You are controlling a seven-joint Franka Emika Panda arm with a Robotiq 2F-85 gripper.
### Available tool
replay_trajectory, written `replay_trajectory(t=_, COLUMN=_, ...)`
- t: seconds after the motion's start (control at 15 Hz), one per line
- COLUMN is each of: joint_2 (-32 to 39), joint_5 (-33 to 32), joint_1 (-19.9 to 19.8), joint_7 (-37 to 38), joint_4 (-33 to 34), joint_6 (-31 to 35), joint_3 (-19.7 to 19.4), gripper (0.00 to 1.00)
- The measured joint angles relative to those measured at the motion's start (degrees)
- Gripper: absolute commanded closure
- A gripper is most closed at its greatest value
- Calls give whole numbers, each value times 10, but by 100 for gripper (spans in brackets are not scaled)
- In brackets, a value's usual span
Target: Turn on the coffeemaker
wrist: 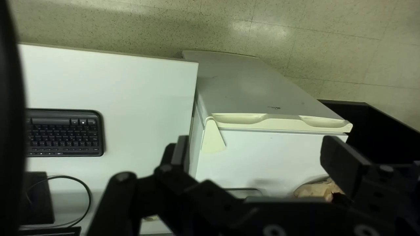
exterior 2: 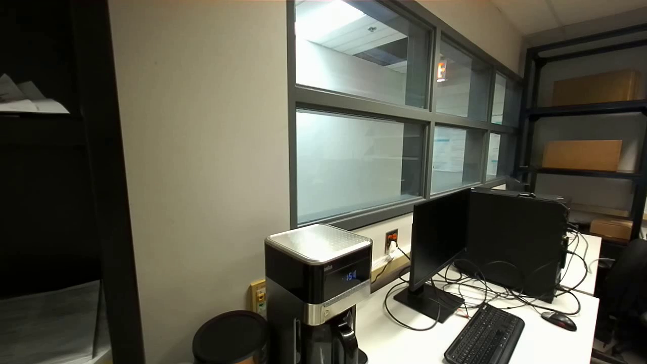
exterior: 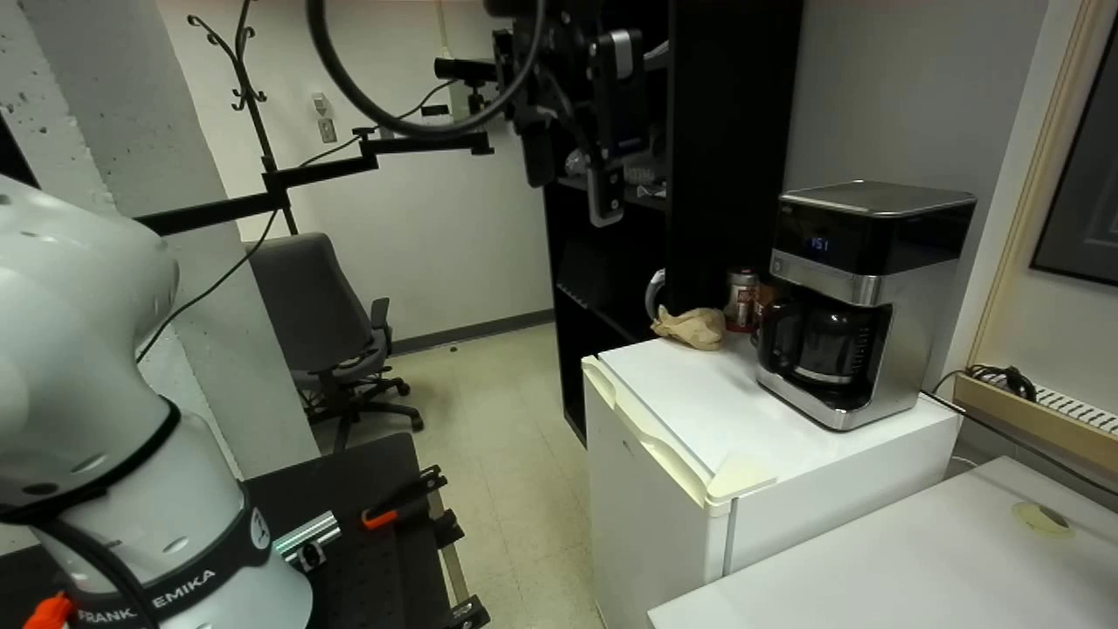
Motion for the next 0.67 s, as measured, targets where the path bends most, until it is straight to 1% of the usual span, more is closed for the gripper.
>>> replay_trajectory(t=0.33, joint_2=44, joint_5=0, joint_1=6, joint_7=1, joint_4=-5, joint_6=60, joint_3=21, gripper=0)
replay_trajectory(t=0.67, joint_2=121, joint_5=13, joint_1=30, joint_7=1, joint_4=-3, joint_6=136, joint_3=48, gripper=0)
